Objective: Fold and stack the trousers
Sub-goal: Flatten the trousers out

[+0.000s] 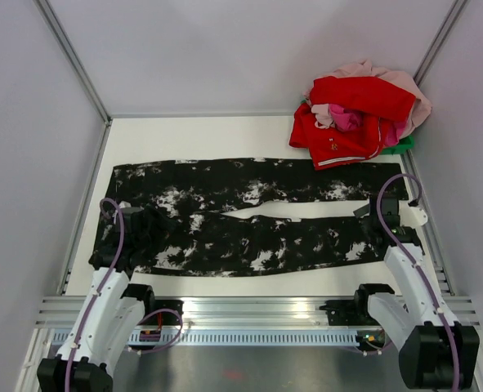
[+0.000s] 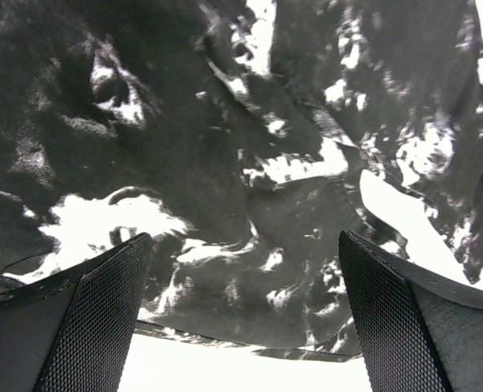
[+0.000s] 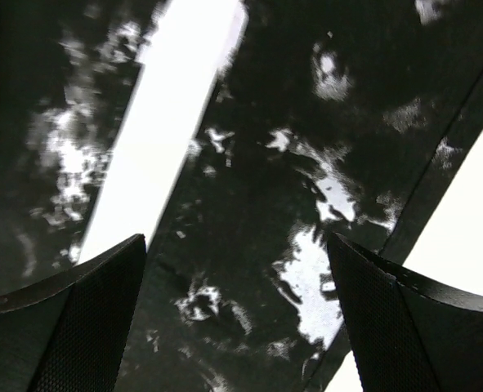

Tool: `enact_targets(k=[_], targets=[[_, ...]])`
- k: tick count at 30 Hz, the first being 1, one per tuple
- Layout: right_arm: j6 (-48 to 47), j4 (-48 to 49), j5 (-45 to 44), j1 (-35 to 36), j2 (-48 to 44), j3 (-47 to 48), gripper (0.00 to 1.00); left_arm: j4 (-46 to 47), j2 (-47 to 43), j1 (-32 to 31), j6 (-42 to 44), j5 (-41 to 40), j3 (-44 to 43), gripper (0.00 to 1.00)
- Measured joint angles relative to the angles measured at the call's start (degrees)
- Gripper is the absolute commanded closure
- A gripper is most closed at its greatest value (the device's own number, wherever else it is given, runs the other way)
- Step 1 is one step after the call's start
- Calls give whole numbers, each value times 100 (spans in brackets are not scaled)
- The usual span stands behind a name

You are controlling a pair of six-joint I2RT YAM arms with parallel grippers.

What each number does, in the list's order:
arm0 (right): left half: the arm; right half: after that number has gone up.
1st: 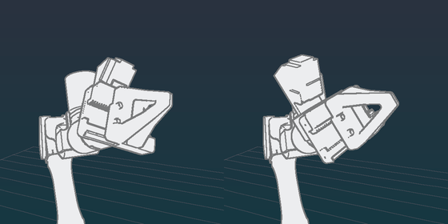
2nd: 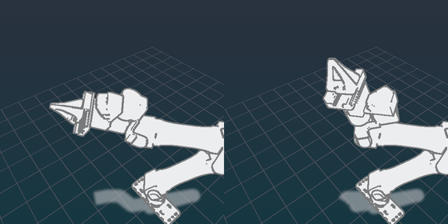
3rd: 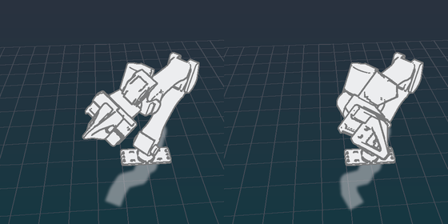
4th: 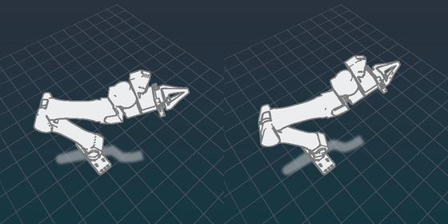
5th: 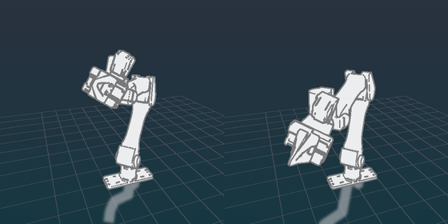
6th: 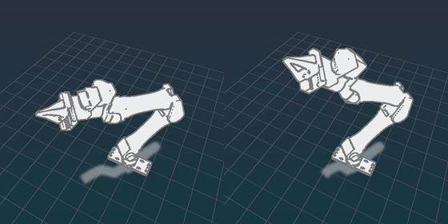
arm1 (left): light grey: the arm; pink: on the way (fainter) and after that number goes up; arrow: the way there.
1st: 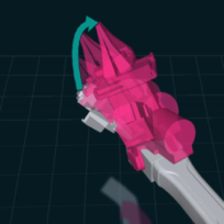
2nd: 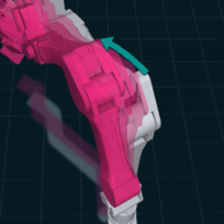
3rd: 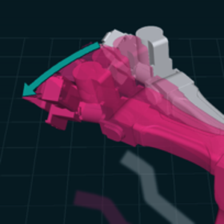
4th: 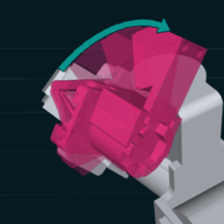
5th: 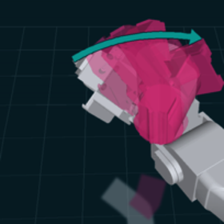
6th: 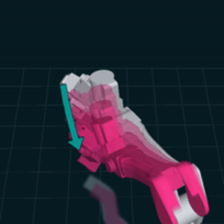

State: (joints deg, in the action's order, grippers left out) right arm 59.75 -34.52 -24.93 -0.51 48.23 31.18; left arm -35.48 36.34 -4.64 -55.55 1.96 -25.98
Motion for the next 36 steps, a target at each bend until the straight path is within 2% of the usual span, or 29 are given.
enact_targets(k=[6,12,17,22,29,36], targets=[[33,142,199,-164,566,-13,2,-20,155,0,-46,-33,0,0],[-146,433,422,-461,568,-11,2,-164,-35,22,-597,-522,0,0],[-411,706,612,-520,623,44,2,-354,219,214,-1200,-920,-39,0],[-610,1005,916,-527,1075,234,2,-1023,833,737,-1554,-1311,-476,0],[-704,1189,946,-409,1327,304,2,-2470,1504,1495,-1869,-2337,-2017,0],[-706,1322,907,-369,1628,612,2,-2911,2304,2391,-1945,-2767,-2041,1]])
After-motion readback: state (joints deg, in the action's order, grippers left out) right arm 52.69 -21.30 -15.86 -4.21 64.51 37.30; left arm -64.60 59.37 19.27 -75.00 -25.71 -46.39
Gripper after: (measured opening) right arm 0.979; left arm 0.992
